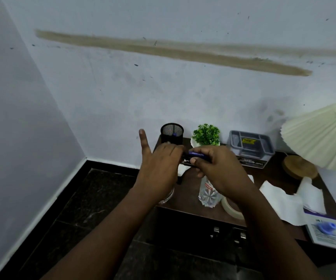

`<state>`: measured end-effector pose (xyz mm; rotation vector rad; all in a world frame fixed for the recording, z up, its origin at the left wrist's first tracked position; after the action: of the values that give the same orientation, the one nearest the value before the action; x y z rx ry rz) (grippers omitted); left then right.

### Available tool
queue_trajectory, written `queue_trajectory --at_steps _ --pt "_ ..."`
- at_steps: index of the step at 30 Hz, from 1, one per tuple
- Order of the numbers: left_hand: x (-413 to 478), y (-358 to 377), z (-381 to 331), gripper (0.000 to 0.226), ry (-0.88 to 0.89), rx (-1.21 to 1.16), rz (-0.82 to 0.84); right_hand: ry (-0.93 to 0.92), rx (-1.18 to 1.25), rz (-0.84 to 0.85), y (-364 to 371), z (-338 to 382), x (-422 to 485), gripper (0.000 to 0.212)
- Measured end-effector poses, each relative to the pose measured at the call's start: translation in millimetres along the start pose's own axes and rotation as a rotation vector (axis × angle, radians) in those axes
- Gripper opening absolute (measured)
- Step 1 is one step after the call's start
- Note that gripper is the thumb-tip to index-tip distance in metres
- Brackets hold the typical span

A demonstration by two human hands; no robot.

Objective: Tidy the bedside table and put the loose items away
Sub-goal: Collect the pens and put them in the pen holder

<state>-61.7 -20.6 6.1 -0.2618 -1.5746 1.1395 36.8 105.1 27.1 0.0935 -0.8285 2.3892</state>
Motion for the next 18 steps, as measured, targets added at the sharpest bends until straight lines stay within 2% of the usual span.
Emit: queue_trajectory --at_steps 2,4,6,8,9,11,13,16,18 --pt "-1 7 6 0.027 -0.114 -0.119 0.032 -0.001 0.092 -0.044 -4 5 1 0.03" --pt "-5 14 15 0.012 -0.358 -0.412 0.069 0.039 0.25 -0.175 -17 5 6 0.032" --pt "-8 20 25 0.008 -0.685 -0.805 0.067 0.063 0.36 -0.395 -39 -4 14 0.013" --pt "-8 23 32 0.012 -1.045 -1.29 0.044 0.077 0.267 -0.56 -60 -25 20 0.014" --pt "-7 22 34 0.013 -1.175 -1.496 0.052 0.084 0.179 -0.588 -66 -37 22 0.014" --pt "-6 18 38 0.017 -1.316 -1.783 0.091 0.091 0.012 -0.546 -72 -60 29 0.013" --pt "-10 16 35 0.017 -1.384 -1.954 0.138 0.085 -0.204 -0.403 -68 -80 41 0.016" --pt "-21 21 16 0.025 -1.472 -2.032 0.214 0.078 -0.461 -0.099 -45 -102 57 0.018" --pt "-26 31 4 0.023 -1.497 -1.985 0.288 0.036 -0.551 0.017 -26 -114 59 0.018"
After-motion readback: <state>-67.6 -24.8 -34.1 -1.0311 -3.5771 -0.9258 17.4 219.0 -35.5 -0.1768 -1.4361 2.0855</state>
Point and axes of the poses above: each hand's wrist, its own x-axis towards the middle knuckle, its own y-axis out of the palm, z = x × y, the point moved 4 cm from there along x, towards the middle knuckle, and after that the axes turned 8 degrees about -z, right-handed, at the moved point
